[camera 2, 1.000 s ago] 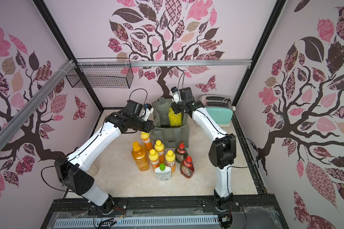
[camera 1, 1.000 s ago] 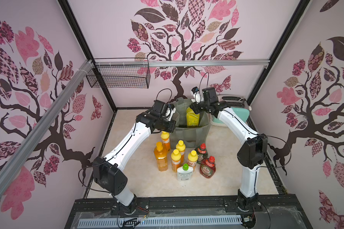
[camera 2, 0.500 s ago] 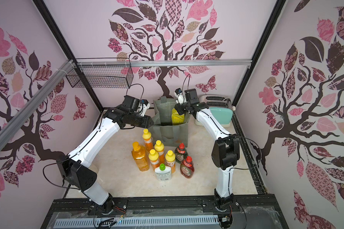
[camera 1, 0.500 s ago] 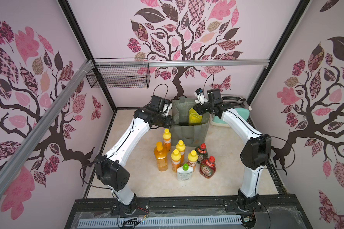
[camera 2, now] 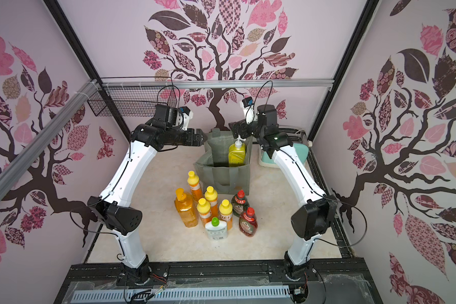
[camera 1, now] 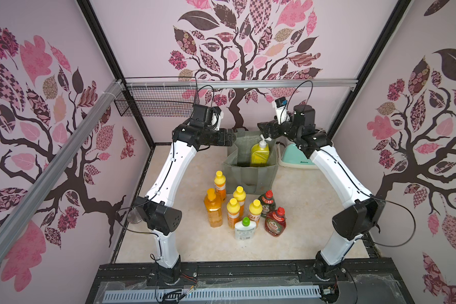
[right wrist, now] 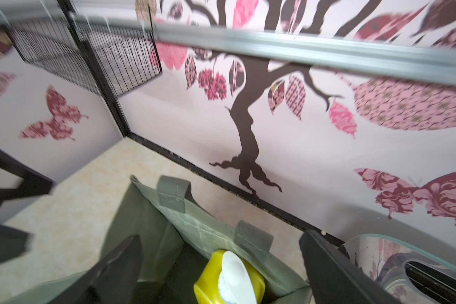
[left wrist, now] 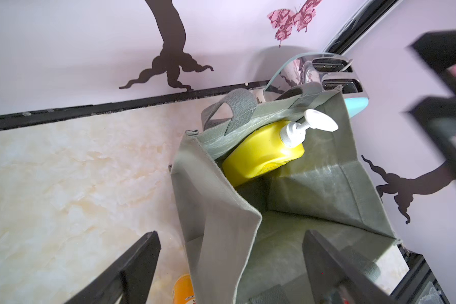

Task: Pack dish soap into the shopping bag
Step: Adjust the bottle of dish soap in the shopping bag, then adjust the shopping bag at the center of the board.

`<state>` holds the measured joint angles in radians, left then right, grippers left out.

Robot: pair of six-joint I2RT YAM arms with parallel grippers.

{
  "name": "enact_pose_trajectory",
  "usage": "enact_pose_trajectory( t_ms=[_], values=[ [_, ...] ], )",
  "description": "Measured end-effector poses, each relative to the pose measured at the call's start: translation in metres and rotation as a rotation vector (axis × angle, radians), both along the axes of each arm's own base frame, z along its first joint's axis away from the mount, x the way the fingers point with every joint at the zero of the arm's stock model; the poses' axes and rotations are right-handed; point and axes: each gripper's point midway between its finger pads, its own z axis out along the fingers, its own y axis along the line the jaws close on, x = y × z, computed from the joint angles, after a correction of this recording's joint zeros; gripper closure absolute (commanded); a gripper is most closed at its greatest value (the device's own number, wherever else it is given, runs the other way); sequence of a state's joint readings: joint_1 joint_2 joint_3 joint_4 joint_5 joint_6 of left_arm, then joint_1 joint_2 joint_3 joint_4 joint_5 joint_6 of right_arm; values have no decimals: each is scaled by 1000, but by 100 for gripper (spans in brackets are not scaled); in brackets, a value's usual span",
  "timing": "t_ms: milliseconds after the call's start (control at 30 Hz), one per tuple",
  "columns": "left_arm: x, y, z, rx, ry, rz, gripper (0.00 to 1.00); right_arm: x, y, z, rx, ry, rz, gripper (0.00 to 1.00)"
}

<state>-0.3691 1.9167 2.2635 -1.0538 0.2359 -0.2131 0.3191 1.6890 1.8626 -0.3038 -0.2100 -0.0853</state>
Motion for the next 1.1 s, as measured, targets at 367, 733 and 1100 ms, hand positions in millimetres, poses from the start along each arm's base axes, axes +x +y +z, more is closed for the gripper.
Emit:
enact_pose_trajectory(
  t_ms=[367, 733, 1100],
  values=[
    [17, -12, -60, 20, 140, -17, 49, -45, -39, -38, 47, 198, -173, 4],
    [32, 8, -47, -1, 106, 35, 100, -42, -42, -155, -90, 512, -242, 79],
    [23, 29, -54, -29, 139, 82, 60, -33, -56, -147, -171, 490, -287, 89]
  ],
)
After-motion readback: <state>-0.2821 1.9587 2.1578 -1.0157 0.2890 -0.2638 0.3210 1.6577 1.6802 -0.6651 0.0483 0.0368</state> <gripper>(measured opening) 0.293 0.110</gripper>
